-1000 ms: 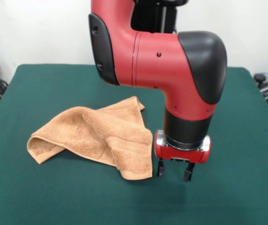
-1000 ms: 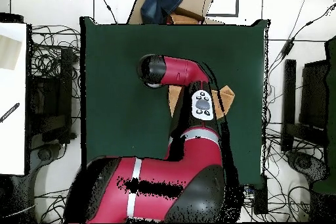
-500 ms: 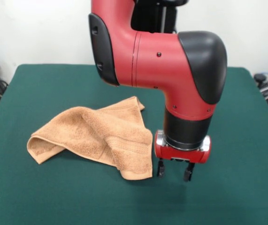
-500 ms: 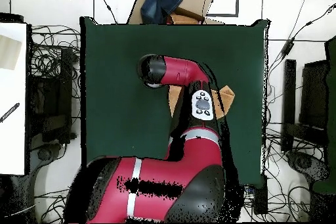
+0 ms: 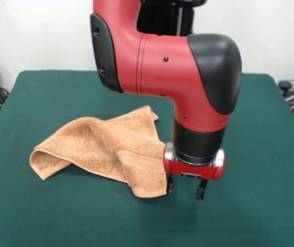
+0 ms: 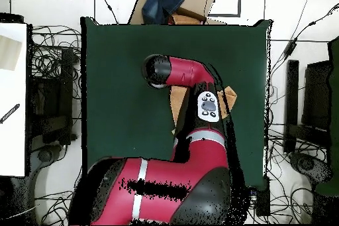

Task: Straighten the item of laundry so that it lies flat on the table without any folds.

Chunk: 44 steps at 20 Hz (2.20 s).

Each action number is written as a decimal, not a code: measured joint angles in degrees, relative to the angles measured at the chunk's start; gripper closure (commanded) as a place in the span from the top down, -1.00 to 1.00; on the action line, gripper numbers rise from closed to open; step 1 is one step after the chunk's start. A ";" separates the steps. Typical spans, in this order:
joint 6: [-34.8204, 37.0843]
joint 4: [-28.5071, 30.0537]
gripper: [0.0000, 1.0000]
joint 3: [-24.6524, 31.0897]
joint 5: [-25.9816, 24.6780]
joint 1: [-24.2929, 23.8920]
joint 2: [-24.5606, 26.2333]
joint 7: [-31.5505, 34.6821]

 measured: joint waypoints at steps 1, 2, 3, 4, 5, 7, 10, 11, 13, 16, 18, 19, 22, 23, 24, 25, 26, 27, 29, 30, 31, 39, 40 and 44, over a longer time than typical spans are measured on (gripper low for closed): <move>0.00 0.00 1.00 0.00 0.00 -0.15 -0.03 0.00; 0.00 0.00 1.00 0.01 0.00 -0.29 -0.06 0.00; 0.00 0.00 1.00 0.01 0.00 -0.44 -0.09 0.00; 0.00 0.00 1.00 0.00 0.00 -0.52 -0.12 0.00; 0.00 0.01 1.00 0.01 0.00 -0.64 -0.21 0.00; 0.00 0.07 1.00 0.01 0.00 -0.83 -0.42 0.00; 0.00 0.27 1.00 0.01 -0.01 -1.17 -0.96 0.00; 0.00 0.34 1.00 0.01 0.00 -1.30 -1.19 0.00; 0.00 0.47 1.00 0.00 0.00 -1.54 -1.64 0.00; 0.00 0.65 1.00 0.00 -0.01 -1.90 -2.21 0.00; 0.00 0.89 1.00 0.00 -0.01 -2.22 -2.74 0.00; 0.00 0.95 1.00 0.00 -0.01 -2.25 -2.93 0.00; 0.00 1.11 1.00 0.00 -0.01 -2.35 -3.50 0.00; 0.00 1.17 1.00 0.00 -0.01 -2.38 -3.69 0.00; 0.00 1.20 1.00 0.00 -0.01 -2.37 -3.82 0.00; 0.01 1.23 1.00 0.00 -0.01 -2.38 -3.93 0.00; 0.01 1.25 1.00 -0.01 -0.01 -2.39 -4.03 0.00; 0.01 1.26 1.00 0.00 -0.01 -2.38 -4.20 0.00; 0.01 1.26 1.00 0.00 -0.01 -2.38 -4.32 0.00; 0.01 1.26 1.00 -0.01 -0.01 -2.39 -4.35 0.00; 0.01 1.27 1.00 0.00 -0.01 -2.38 -4.35 0.00; 0.01 1.27 1.00 -0.01 -0.01 -2.38 -4.29 0.00; 0.01 1.27 1.00 0.00 -0.01 -2.38 -4.26 0.00; 0.01 1.27 1.00 0.00 -0.01 -2.37 -3.89 0.00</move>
